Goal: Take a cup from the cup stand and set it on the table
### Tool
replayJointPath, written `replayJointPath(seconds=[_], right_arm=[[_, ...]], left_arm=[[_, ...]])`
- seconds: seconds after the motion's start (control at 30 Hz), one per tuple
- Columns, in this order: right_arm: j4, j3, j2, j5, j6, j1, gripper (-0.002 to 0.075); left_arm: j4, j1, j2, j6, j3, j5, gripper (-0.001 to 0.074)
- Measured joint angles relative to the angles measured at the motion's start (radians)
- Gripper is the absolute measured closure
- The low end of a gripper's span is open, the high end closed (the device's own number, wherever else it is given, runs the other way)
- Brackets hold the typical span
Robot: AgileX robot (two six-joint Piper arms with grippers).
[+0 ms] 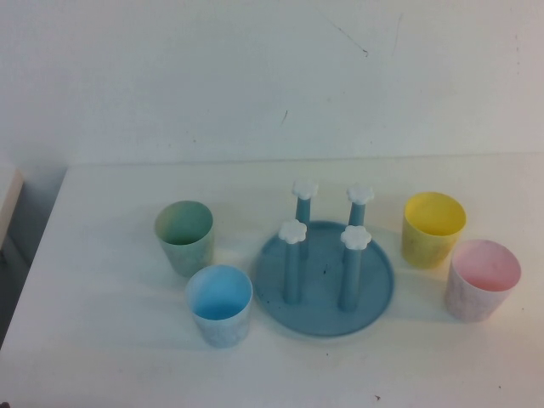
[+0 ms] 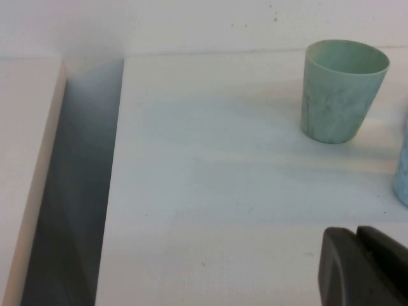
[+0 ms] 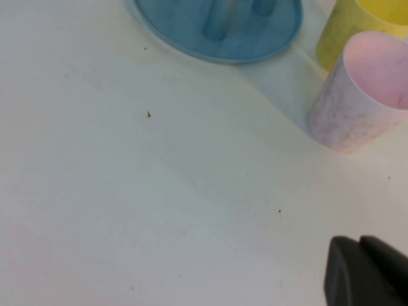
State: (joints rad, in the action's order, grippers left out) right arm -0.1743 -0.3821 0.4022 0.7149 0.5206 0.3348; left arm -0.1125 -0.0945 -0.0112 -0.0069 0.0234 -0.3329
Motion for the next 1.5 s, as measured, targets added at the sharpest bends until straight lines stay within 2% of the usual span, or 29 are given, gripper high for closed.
replayJointPath(seconds=[0.2, 0.33, 0.4, 0.5, 0.67, 0.93, 1.13, 1.5], right_arm=[[0.033, 0.012, -0.011, -0.013, 0.029, 0.0, 0.0727], [0.083, 0.071, -0.065, -0.104, 0.035, 0.0, 0.0727], [0.126, 0.105, -0.113, -0.158, -0.015, -0.018, 0.0727], [0.201, 0.162, -0.194, -0.216, -0.122, -0.075, 0.0727], [0.278, 0.256, -0.335, -0.228, -0.276, -0.233, 0.0727], [0.28, 0.37, -0.415, -0.246, -0.376, -0.409, 0.0727], [0.241, 0.397, -0.415, -0.316, -0.378, -0.418, 0.0727], [0.23, 0.399, -0.415, -0.324, -0.408, -0.393, 0.0727]], left_arm=[[0.001, 0.0, 0.0, 0.0, 0.0, 0.0, 0.0737], [0.001, 0.0, 0.0, 0.0, 0.0, 0.0, 0.0737], [0.001, 0.0, 0.0, 0.0, 0.0, 0.0, 0.0737], [0.001, 0.0, 0.0, 0.0, 0.0, 0.0, 0.0737], [0.001, 0.0, 0.0, 0.0, 0.0, 0.0, 0.0737], [0.001, 0.0, 0.0, 0.007, 0.0, 0.0, 0.0737], [0.001, 0.0, 0.0, 0.007, 0.0, -0.002, 0.0737], [0.001, 0.0, 0.0, 0.007, 0.0, -0.002, 0.0737]])
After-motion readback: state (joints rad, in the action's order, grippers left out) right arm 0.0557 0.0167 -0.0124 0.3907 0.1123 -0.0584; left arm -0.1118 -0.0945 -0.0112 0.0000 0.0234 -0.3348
